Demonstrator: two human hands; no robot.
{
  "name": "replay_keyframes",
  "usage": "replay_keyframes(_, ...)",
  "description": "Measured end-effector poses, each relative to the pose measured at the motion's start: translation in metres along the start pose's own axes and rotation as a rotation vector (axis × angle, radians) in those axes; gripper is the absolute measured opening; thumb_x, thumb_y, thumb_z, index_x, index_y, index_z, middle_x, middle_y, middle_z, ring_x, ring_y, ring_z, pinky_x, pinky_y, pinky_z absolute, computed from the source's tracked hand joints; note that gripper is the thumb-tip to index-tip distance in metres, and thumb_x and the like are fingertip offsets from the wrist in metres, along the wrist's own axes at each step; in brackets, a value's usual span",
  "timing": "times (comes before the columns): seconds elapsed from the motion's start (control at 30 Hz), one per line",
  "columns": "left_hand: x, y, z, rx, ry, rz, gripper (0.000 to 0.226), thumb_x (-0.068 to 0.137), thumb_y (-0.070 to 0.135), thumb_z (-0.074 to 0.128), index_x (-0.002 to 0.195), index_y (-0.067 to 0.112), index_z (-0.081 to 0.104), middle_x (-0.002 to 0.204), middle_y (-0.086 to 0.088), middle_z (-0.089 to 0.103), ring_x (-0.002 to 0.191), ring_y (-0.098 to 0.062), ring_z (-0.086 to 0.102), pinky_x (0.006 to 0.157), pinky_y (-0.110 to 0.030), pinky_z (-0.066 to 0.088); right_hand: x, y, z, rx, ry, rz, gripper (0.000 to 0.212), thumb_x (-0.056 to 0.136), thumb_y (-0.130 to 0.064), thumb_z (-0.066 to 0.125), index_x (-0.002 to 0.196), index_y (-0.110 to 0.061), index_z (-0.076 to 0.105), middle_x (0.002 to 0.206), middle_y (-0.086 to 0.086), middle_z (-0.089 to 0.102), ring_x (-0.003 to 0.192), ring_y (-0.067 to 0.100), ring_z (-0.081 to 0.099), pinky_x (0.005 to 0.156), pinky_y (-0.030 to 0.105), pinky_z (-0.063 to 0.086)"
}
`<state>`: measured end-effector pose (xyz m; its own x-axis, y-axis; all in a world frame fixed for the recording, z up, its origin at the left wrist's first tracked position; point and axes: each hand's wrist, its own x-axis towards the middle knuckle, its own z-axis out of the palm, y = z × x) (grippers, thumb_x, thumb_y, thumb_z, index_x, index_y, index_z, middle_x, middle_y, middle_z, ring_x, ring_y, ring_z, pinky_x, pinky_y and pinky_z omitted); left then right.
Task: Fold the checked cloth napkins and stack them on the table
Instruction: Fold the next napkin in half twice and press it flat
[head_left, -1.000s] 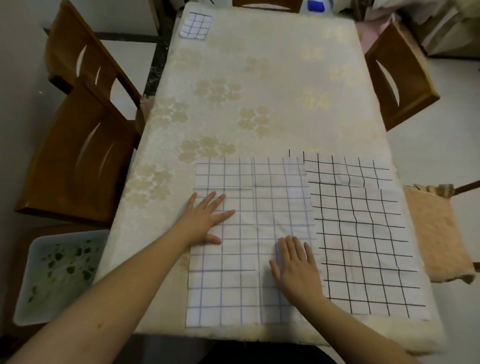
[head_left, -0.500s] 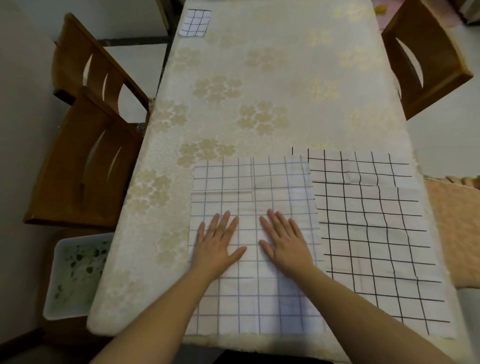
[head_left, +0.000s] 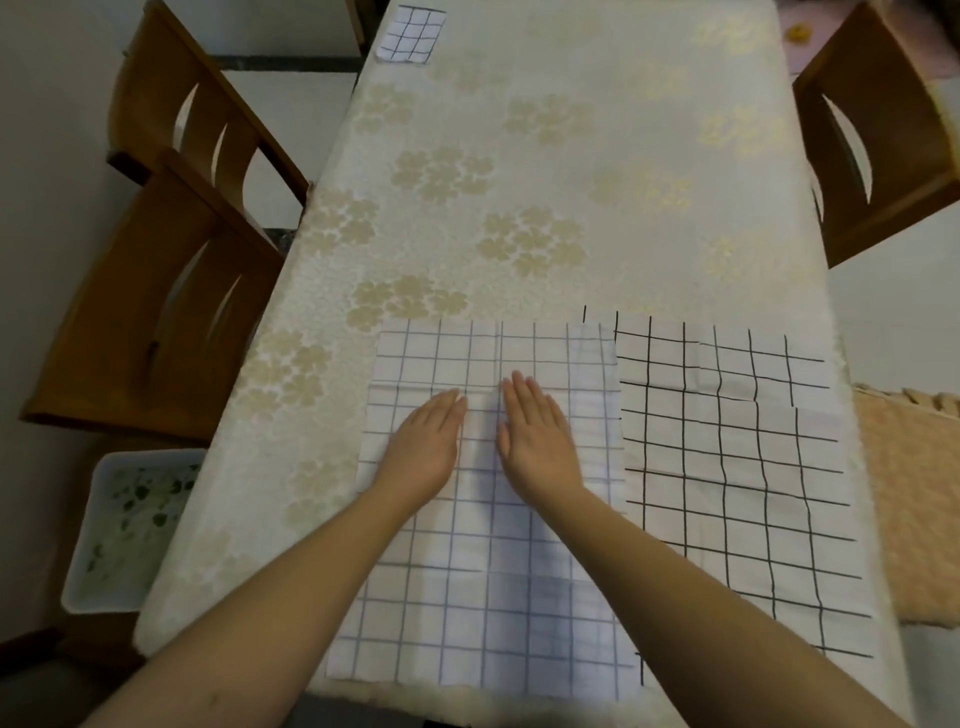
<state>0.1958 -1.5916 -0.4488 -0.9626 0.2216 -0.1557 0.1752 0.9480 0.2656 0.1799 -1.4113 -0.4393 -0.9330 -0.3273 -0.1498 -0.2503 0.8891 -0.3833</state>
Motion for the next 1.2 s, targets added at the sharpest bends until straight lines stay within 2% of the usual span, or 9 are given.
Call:
replay_keyframes(0.17, 0.014, -0.002, 0.014, 0.154, -0.101, 0.004, 0.066, 0.091, 0.027, 0.008, 0.155, 0.014, 0.016, 0.162, -0.002, 0.014, 0.150, -0.022, 0.015, 0.121, -0.042, 0.015, 0.023, 0.003, 0.023, -0.062, -0.066, -0.079, 0.061, 0.098, -0.035, 0.013, 0.155, -0.013, 0.020, 0.162, 0.003, 0.013, 0.150, 0.019, 0.014, 0.121, 0.030, -0.001)
replay_keyframes(0.27, 0.013, -0.024, 0.016, 0.182, -0.046, -0.022, 0.062, 0.098, 0.045, 0.019, 0.156, 0.022, 0.017, 0.163, 0.003, 0.012, 0.150, -0.021, 0.013, 0.121, -0.044, 0.011, 0.027, 0.022, 0.022, -0.091, -0.023, 0.003, 0.060, 0.100, -0.044, 0.019, 0.157, -0.023, 0.014, 0.163, -0.002, 0.004, 0.151, 0.016, 0.004, 0.121, 0.035, -0.002)
replay_keyframes(0.37, 0.008, -0.051, 0.012, 0.184, -0.053, -0.056, 0.075, 0.094, 0.065, 0.024, 0.156, 0.028, 0.005, 0.164, 0.005, -0.002, 0.151, -0.019, -0.002, 0.121, -0.044, 0.002, 0.030, 0.045, 0.014, -0.100, -0.022, 0.081, 0.066, 0.097, -0.054, 0.012, 0.156, -0.029, -0.003, 0.162, -0.006, -0.014, 0.149, 0.012, -0.014, 0.121, 0.035, -0.009)
replay_keyframes(0.53, 0.009, -0.068, 0.001, 0.179, -0.135, -0.095, 0.085, 0.090, 0.075, 0.019, 0.152, 0.032, -0.018, 0.159, -0.002, -0.027, 0.147, -0.018, -0.024, 0.120, -0.040, -0.010, 0.016, 0.084, -0.003, -0.153, -0.012, 0.195, 0.068, 0.099, -0.057, 0.012, 0.155, -0.027, -0.012, 0.161, -0.005, -0.020, 0.148, 0.012, -0.019, 0.122, 0.035, -0.006)
replay_keyframes(0.63, 0.012, -0.067, -0.005, 0.197, -0.211, -0.102, 0.086, 0.087, 0.078, 0.016, 0.149, 0.033, -0.025, 0.157, -0.004, -0.032, 0.146, -0.019, -0.027, 0.119, -0.040, -0.011, 0.012, 0.093, -0.009, -0.149, -0.036, 0.210, 0.070, 0.098, -0.059, 0.010, 0.155, -0.025, -0.012, 0.162, -0.005, -0.020, 0.148, 0.011, -0.019, 0.121, 0.033, -0.008)
replay_keyframes(0.73, 0.012, -0.060, -0.017, 0.173, -0.261, -0.128, 0.086, 0.089, 0.074, 0.023, 0.152, 0.032, -0.019, 0.160, -0.005, -0.025, 0.148, -0.020, -0.020, 0.120, -0.043, -0.007, 0.014, 0.090, -0.014, -0.147, -0.074, 0.210, 0.068, 0.099, -0.056, 0.009, 0.155, -0.022, -0.010, 0.163, -0.001, -0.017, 0.149, 0.013, -0.017, 0.120, 0.033, -0.012)
replay_keyframes(0.87, -0.017, -0.032, -0.016, 0.080, -0.070, -0.065, 0.074, 0.097, 0.053, 0.035, 0.156, 0.020, 0.005, 0.163, -0.011, 0.007, 0.150, -0.025, 0.006, 0.121, -0.043, 0.008, -0.019, 0.063, -0.013, -0.200, 0.004, 0.042, 0.067, 0.099, -0.047, 0.016, 0.156, -0.017, -0.001, 0.163, 0.001, -0.010, 0.150, 0.016, -0.011, 0.121, 0.036, -0.007)
replay_keyframes(1.0, -0.088, 0.002, 0.012, -0.004, -0.002, 0.143, 0.063, 0.092, 0.042, 0.042, 0.146, 0.011, 0.039, 0.151, -0.013, 0.041, 0.139, -0.029, 0.037, 0.111, -0.047, 0.038, -0.085, 0.026, 0.013, -0.157, -0.011, -0.123, 0.064, 0.098, -0.044, 0.032, 0.154, -0.014, 0.021, 0.161, 0.003, 0.017, 0.150, 0.020, 0.015, 0.121, 0.037, 0.007)
replay_keyframes(1.2, -0.174, 0.010, 0.040, 0.008, 0.006, 0.257, 0.056, 0.088, 0.045, 0.049, 0.135, 0.015, 0.054, 0.143, -0.011, 0.051, 0.132, -0.028, 0.047, 0.105, -0.042, 0.043, -0.165, -0.005, 0.043, -0.106, -0.018, -0.198, 0.062, 0.089, -0.045, 0.049, 0.141, -0.011, 0.049, 0.140, 0.006, 0.053, 0.130, 0.024, 0.047, 0.108, 0.042, 0.039)
